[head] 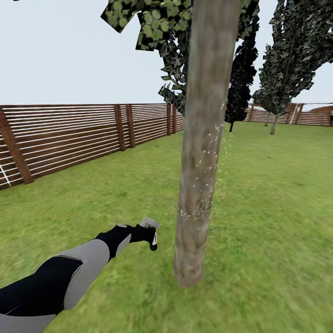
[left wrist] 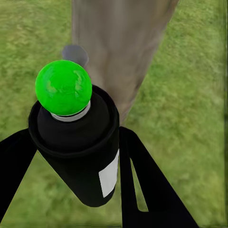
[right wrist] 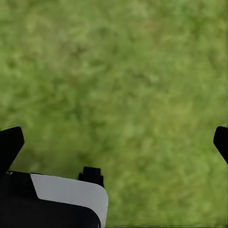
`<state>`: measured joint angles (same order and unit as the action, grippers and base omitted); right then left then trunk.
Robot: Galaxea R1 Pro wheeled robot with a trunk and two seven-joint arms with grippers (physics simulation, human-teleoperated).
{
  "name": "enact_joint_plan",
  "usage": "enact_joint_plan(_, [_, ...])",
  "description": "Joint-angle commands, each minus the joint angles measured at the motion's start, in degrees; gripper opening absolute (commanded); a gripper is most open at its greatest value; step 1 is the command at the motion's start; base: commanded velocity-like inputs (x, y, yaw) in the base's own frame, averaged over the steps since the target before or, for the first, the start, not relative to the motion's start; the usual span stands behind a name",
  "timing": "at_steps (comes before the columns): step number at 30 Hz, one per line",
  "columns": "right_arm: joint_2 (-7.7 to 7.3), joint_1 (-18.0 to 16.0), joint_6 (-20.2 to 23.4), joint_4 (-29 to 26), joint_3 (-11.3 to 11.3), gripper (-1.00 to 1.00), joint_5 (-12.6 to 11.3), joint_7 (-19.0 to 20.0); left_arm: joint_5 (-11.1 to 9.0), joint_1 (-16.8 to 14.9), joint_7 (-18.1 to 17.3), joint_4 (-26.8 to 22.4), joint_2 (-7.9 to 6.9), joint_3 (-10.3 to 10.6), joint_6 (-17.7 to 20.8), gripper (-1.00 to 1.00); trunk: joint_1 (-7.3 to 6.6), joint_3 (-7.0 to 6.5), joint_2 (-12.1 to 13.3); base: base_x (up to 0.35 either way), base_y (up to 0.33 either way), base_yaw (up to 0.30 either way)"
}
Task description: In the garden, pick up the pesticide atomizer on the floor and spray pesticide onto both trees until each tree trunk is fully covered.
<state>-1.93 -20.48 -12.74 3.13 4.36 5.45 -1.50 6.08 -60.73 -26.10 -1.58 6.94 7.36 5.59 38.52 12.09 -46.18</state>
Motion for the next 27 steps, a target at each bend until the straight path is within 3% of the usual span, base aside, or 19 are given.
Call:
enact_joint_plan(1, [0.0, 0.0, 0.0, 0.01, 0.0, 1.0, 0.0, 0.0, 0.07, 0.0, 0.18, -0.01, 0.0, -0.06, -0.05, -1.0, 0.0, 0.0, 0.0, -0.174, 0.232, -0.277])
enact_joint_plan(14, [0.0, 0.0, 0.0, 0.03, 0.02, 1.0, 0.0, 0.01, 0.07, 0.0, 0.0, 0.05, 0.18, -0.05, -0.15, -1.0, 0.0, 0.0, 0.0, -0.011, 0.043, -0.286])
enact_joint_plan(27, [-0.17, 0.0, -0.18, -0.05, -0.13, 1.0, -0.34, -0.08, 0.1, 0.0, 0.0, -0.01, 0.04, -0.06, -0.15, -1.0, 0.0, -0.03, 0.0, 0.0, 0.3, -0.039])
